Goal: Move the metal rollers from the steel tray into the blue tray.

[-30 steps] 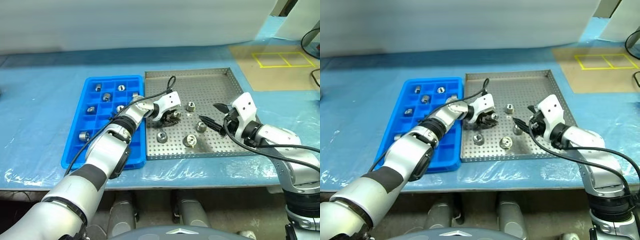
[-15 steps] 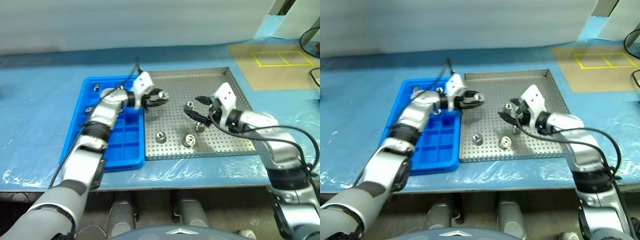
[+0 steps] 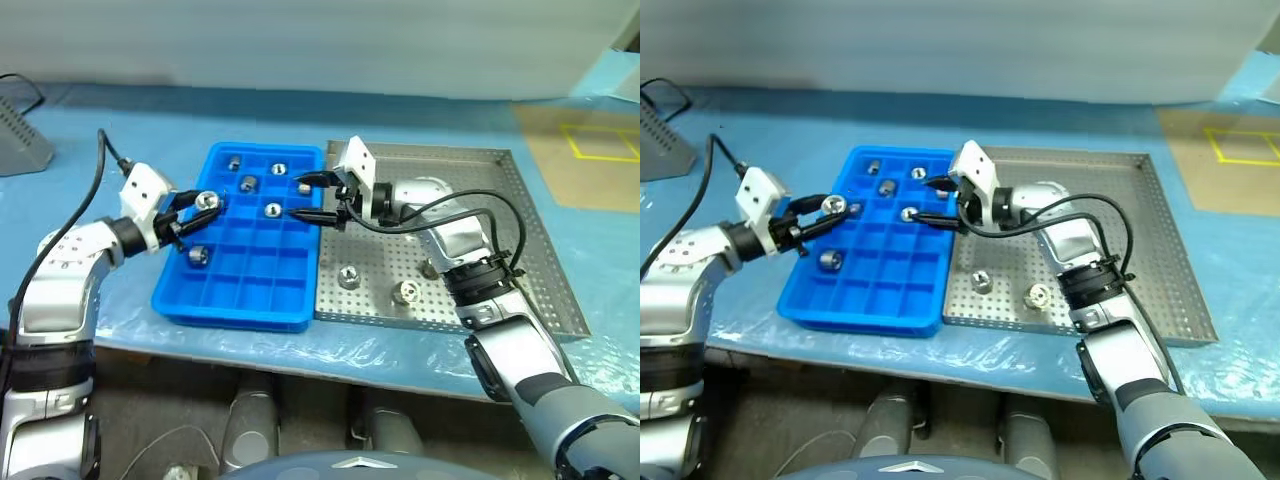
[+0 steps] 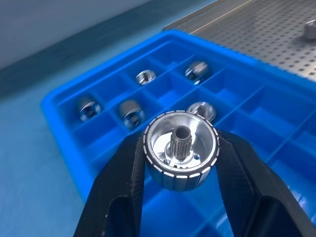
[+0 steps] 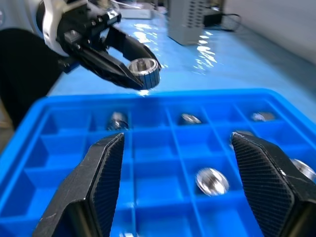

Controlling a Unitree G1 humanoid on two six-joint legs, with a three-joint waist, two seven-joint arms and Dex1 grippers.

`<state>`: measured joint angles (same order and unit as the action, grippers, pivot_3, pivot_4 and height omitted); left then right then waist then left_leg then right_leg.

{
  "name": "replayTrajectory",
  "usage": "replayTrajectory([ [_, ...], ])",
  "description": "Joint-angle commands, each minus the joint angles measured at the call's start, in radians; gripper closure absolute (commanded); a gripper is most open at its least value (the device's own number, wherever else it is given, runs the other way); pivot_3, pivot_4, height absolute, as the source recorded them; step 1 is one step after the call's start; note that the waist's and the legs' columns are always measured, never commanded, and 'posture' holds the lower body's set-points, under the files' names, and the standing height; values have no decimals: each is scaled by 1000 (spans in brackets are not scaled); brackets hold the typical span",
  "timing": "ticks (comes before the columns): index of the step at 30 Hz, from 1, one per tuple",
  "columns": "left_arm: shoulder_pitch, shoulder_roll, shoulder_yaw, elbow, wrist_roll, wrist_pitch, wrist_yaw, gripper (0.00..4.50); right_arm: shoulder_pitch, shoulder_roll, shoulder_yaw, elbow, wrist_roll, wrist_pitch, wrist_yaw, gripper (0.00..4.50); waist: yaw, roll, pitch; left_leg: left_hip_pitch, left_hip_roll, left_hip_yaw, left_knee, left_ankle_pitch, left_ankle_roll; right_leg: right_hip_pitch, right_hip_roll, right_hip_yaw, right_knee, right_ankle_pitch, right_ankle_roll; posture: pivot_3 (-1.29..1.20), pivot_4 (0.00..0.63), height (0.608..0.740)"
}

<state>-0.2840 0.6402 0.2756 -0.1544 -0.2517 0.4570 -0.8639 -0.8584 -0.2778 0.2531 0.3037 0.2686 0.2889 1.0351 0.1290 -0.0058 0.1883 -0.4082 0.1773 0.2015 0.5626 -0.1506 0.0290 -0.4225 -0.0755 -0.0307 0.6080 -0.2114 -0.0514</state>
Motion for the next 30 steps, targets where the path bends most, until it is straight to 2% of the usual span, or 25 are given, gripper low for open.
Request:
replayTrajectory([
  [1,34,-6,18,-74,-34,9,47,2789,-38,26,-2,33,-6,-55,37,918,21,0,0,0,0,0,0,0,0,0,0,0,0,0,0,329,150,740],
  [8,-5,-32,-88,8,-8,-50,68,2789,-40,55,4,49,-21,-63,85,918,54,0,0,2,0,-1,-1,1,-2,1,0,1,2,0,0,337,150,740],
  [17,-114,-107,-192,170,12,-89,100,2789,15,28,-10,-22,-35,-22,64,918,46,0,0,1,0,-1,-1,2,-3,-1,1,1,2,0,1,251,150,740],
  [21,-119,-107,-248,205,31,-97,73,2789,42,10,-15,-62,-38,1,46,918,37,0,0,0,0,-1,-1,2,-3,-2,1,1,2,0,1,232,150,740],
  [26,-179,-108,-267,338,91,-129,134,2789,64,-6,-23,-93,-35,22,25,918,23,0,0,1,0,-1,-1,3,-4,-2,1,1,4,0,1,201,150,740],
  [30,-190,-113,-291,359,105,-139,124,2789,73,-13,-24,-100,-38,23,12,918,20,-1,0,2,0,-1,-1,3,-5,-1,1,2,4,0,1,193,150,740],
])
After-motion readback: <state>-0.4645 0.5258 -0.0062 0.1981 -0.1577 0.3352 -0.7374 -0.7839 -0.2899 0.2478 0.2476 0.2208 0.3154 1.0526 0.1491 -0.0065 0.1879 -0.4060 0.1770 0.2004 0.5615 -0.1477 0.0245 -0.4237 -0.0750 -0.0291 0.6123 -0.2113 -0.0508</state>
